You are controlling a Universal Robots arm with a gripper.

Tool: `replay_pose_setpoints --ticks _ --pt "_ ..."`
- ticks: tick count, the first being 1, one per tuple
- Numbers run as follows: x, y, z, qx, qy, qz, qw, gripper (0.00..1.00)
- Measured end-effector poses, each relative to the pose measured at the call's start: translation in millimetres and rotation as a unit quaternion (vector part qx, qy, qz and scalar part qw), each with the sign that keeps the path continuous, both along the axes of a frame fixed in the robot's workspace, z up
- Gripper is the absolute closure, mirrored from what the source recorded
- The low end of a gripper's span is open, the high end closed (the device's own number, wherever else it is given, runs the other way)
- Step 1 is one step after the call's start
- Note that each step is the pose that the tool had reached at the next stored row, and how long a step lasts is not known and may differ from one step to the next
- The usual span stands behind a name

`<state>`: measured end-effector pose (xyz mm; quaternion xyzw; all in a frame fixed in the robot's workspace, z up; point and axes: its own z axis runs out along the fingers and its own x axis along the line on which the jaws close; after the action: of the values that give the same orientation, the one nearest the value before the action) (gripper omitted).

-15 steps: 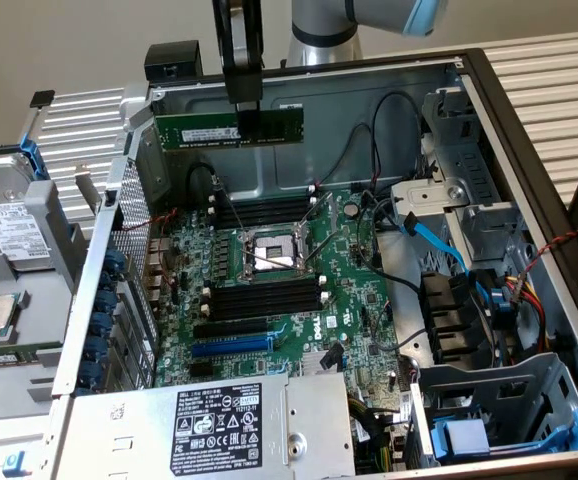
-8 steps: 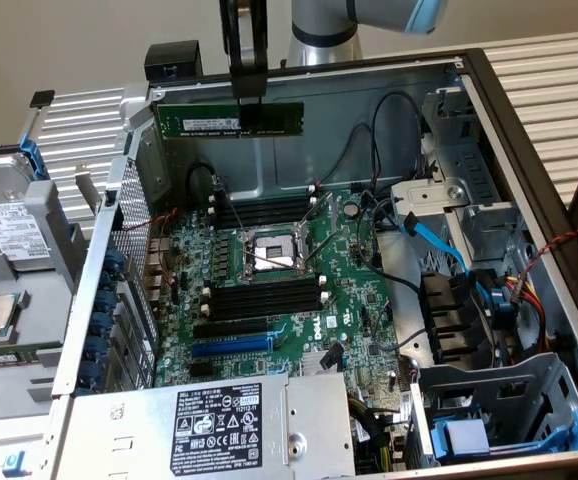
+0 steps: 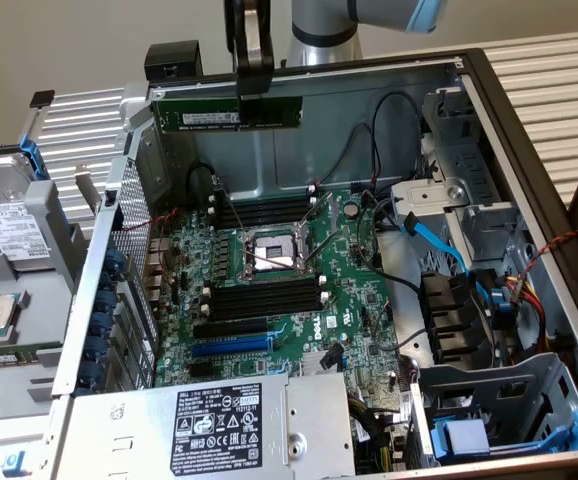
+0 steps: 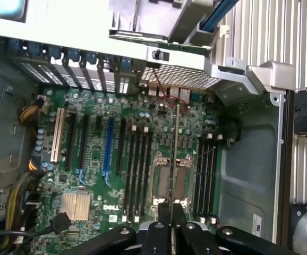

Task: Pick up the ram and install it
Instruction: 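Pick up the ram and move it above insertion slot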

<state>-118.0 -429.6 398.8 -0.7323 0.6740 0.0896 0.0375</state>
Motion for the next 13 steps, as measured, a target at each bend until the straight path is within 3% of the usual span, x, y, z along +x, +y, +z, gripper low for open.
replay_pose_setpoints --ticks 5,7,10,13 --pt "2.9 0.0 -2.3 -0.0006 -0.0009 0.017 0.9999 0.86" --pt "3.1 0.0 -3.1 -0.0027 -0.0044 0.017 0.9998 0.86" --pt "3.1 0.0 -3.9 -0.0102 -0.0126 0.017 0.9997 0.86" --pt "3.1 0.0 -4.6 -0.0208 -0.0198 0.017 0.9994 0.86"
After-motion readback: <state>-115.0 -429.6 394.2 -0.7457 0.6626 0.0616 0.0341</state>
